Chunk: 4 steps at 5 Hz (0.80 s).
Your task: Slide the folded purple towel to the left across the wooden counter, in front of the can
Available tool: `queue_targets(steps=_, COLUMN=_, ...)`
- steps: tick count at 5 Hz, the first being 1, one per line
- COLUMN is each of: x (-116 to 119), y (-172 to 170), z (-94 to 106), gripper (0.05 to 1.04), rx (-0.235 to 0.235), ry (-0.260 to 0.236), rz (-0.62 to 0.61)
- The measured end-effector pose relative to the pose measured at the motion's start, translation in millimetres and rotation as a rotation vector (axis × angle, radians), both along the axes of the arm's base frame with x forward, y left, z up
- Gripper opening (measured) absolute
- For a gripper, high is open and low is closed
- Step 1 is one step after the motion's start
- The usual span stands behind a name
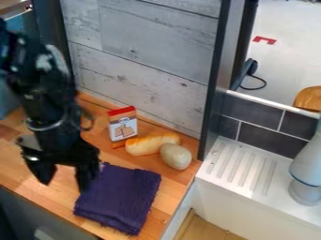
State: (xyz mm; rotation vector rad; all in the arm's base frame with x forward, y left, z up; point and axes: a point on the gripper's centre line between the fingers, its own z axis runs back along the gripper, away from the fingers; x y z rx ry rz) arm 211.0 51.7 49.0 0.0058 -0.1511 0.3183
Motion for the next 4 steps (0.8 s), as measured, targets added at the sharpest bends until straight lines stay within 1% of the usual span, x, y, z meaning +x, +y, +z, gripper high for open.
queue_targets(steps=1, x=17.2, y=-8.7, z=-20.0, gripper=0.999, rx=0.014, ry=-0.036, rz=-0.06)
queue_targets(steps=2, x=38.5, y=-21.3, z=-45.5, gripper=0.999, rx=0.011, ry=-0.067, rz=-0.103)
queue_targets(steps=3, x=57.6, y=-46.2, z=-66.4, gripper=0.999, rx=0.019, ry=-0.077, rz=-0.109)
queue_targets(steps=4, x=72.2, y=-59.7, z=-74.2, gripper=0.999, rx=0.045, ry=-0.113, rz=-0.102)
